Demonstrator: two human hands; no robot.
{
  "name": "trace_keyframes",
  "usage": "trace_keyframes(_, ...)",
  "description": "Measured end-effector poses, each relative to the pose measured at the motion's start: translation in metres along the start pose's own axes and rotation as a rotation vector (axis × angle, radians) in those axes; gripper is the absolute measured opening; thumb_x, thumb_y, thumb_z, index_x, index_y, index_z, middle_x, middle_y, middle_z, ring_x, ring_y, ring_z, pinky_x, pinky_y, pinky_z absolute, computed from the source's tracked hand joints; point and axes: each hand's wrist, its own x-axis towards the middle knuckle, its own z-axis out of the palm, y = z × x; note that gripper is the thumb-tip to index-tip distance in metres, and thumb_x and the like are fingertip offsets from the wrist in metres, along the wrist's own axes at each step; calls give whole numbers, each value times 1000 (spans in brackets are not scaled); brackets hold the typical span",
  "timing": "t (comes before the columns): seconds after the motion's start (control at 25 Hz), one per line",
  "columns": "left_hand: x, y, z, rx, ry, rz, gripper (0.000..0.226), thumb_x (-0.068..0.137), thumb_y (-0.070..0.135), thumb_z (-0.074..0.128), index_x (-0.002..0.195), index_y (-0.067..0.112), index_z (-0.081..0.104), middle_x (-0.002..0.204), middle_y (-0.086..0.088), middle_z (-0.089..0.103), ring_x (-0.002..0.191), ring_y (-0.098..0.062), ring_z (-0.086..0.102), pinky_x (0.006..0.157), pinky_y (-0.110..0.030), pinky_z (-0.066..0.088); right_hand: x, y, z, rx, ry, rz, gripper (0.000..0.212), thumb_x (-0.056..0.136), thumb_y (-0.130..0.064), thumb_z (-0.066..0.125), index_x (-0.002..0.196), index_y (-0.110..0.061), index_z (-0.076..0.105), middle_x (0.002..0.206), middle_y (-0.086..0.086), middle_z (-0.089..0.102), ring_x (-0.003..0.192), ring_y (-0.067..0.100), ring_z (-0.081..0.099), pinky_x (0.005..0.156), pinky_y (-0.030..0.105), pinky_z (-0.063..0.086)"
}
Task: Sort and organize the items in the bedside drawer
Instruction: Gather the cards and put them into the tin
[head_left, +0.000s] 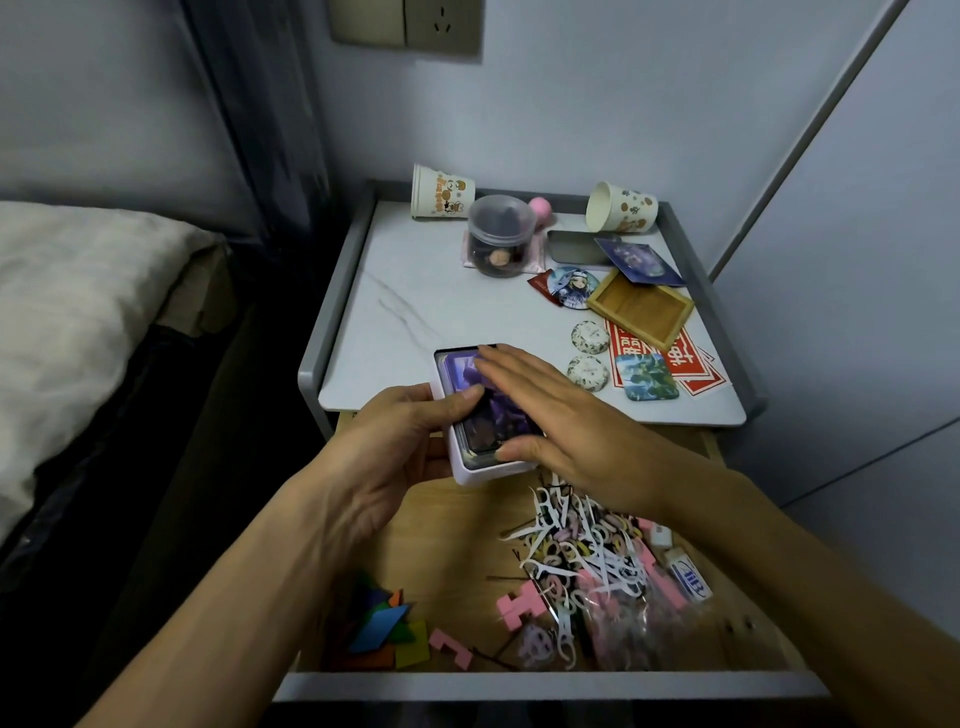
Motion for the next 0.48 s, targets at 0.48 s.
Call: trace_keyframes(0.48, 13, 28, -7, -162, 183, 100, 33, 90, 18, 64, 115, -3, 65, 104, -20, 73, 84, -29, 70, 64, -34, 59, 65, 17, -44, 355, 181, 157, 42, 93, -30, 61, 135, -26, 55, 140, -13, 48, 120, 3, 48, 97, 16, 42)
